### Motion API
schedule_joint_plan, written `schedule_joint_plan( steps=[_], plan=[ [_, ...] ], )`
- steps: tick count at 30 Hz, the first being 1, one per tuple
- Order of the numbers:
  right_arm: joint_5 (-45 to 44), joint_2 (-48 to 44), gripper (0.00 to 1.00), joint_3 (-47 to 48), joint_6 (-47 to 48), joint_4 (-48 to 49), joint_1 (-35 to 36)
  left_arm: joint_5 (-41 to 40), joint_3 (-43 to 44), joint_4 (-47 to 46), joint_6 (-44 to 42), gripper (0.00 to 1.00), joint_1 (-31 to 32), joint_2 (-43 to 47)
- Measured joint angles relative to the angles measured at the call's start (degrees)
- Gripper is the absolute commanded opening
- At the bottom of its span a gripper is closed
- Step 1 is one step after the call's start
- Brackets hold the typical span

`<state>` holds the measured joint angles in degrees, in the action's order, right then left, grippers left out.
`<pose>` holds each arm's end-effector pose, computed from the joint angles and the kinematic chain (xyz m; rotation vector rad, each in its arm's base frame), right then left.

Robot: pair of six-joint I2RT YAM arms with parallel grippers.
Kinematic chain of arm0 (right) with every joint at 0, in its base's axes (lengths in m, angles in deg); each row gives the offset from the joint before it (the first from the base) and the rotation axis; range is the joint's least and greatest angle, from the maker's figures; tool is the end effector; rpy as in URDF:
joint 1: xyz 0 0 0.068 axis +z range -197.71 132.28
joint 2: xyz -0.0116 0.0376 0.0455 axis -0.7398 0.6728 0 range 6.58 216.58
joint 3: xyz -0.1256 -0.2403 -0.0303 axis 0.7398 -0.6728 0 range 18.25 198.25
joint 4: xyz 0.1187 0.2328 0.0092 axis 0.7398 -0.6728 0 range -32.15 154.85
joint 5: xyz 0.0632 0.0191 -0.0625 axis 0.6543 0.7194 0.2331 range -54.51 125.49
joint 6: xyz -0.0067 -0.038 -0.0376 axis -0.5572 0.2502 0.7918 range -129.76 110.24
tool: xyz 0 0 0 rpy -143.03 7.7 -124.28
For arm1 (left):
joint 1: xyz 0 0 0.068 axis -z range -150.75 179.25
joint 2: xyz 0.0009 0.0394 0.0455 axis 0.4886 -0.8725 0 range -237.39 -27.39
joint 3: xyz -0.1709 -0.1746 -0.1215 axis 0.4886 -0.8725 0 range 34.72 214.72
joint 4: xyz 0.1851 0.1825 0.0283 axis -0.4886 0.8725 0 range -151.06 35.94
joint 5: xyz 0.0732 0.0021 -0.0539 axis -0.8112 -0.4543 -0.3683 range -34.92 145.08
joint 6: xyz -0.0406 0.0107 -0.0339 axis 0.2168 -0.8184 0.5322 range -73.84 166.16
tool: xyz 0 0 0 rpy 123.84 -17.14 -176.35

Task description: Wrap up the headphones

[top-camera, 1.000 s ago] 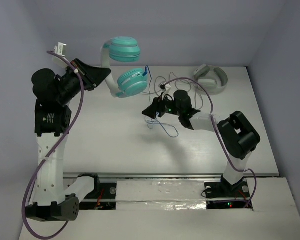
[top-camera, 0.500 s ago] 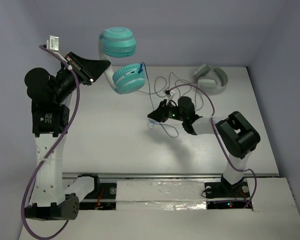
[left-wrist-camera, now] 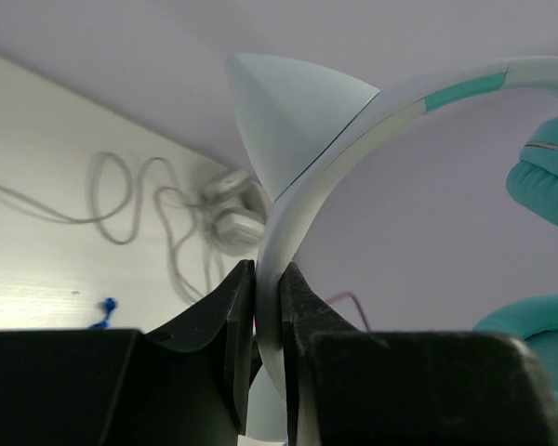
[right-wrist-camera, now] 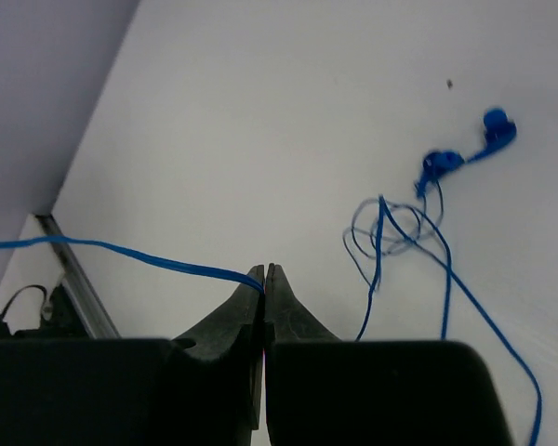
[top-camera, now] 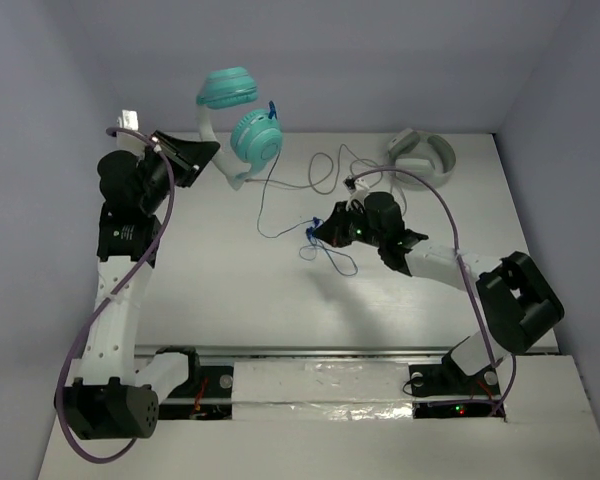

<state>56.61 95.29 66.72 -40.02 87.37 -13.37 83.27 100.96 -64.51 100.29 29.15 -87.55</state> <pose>0.2750 0.2035 0.2324 -0.3431 1.9873 1.0946 0.2299 -0.0165 0.4455 -0.2799 1.4964 -1.1098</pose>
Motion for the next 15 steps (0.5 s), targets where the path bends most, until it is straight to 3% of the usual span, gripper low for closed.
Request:
schedule_joint_plan(
  steps=[9, 15],
  plan=[
    [-14.69, -3.61, 0.0, 2.56, 1.84, -25.81, 8.28, -19.39, -4.22, 6.84, -8.57, 0.0, -0.02, 3.76],
    [-25.24, -8.17, 0.0, 14.47, 5.18, -40.74, 17.51, -24.79, -9.4, 8.04, -13.35, 0.0, 0.11, 8.61]
  ],
)
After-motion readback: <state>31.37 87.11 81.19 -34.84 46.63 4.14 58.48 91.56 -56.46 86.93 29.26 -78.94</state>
